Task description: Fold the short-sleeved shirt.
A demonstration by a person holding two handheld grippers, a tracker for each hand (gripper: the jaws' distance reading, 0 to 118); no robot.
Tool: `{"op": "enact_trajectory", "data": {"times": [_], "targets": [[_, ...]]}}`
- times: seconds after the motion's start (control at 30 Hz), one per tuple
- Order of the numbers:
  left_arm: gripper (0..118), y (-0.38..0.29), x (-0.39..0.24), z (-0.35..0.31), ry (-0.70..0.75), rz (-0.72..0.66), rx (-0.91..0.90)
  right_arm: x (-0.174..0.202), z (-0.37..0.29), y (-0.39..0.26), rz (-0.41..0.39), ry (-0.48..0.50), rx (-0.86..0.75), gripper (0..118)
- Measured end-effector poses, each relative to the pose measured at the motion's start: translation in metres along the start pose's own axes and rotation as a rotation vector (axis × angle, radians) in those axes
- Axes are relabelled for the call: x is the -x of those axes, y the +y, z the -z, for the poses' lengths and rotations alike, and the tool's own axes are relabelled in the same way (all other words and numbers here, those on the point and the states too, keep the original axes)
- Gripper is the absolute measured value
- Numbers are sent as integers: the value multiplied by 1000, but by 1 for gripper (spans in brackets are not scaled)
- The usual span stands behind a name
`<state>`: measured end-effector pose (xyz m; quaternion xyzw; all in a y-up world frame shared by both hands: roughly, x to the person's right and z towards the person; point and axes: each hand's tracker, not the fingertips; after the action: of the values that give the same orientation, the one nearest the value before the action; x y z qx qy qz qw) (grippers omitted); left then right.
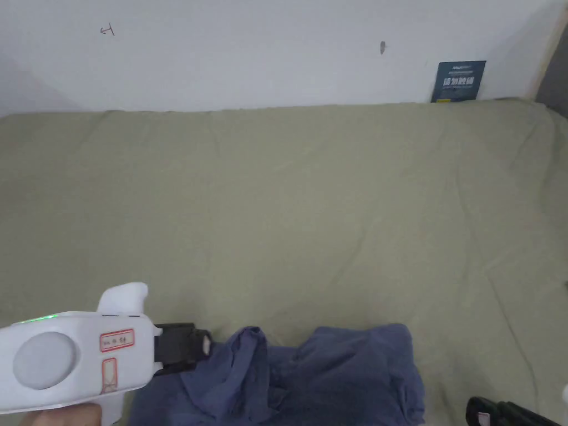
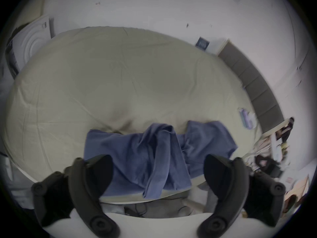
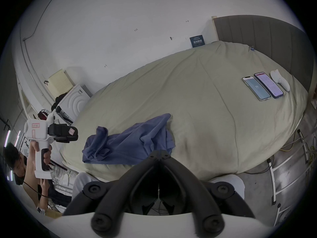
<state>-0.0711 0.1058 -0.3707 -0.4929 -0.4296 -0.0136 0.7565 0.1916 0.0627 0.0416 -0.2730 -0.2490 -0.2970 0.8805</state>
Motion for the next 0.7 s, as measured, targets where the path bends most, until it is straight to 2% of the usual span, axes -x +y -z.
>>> {"op": "enact_trajectory", "data": {"times": [0.07, 0.1, 0.17, 0.23, 0.33, 0.43, 0.5, 0.57, 0.7], "targets": [[0, -4, 12, 5, 45, -33, -44, 4, 3, 1, -2, 11, 3, 0], [0, -7, 22, 12, 80, -45, 39, 6, 4, 1, -3, 18, 6, 0], [0, -9, 38, 35, 31, -120, 54, 11, 5, 1, -7, 30, 9, 0], [0, -13, 37, 58, 1, -137, 106, 13, 5, -1, -14, 31, 9, 0], [0, -20, 15, 91, 16, -102, 119, 15, 2, -1, -9, 35, 10, 0], [0, -31, -14, 120, -192, -138, 183, 13, 1, -2, -8, 20, 14, 0], [0, -38, -30, 148, -186, -116, 237, 9, 1, -3, -1, 13, 21, 0], [0, -49, -34, 162, -117, -69, 232, 8, 1, -4, 1, 4, 26, 0], [0, -34, -9, 145, -170, -132, 197, 8, 1, -3, 3, 4, 31, 0]]}}
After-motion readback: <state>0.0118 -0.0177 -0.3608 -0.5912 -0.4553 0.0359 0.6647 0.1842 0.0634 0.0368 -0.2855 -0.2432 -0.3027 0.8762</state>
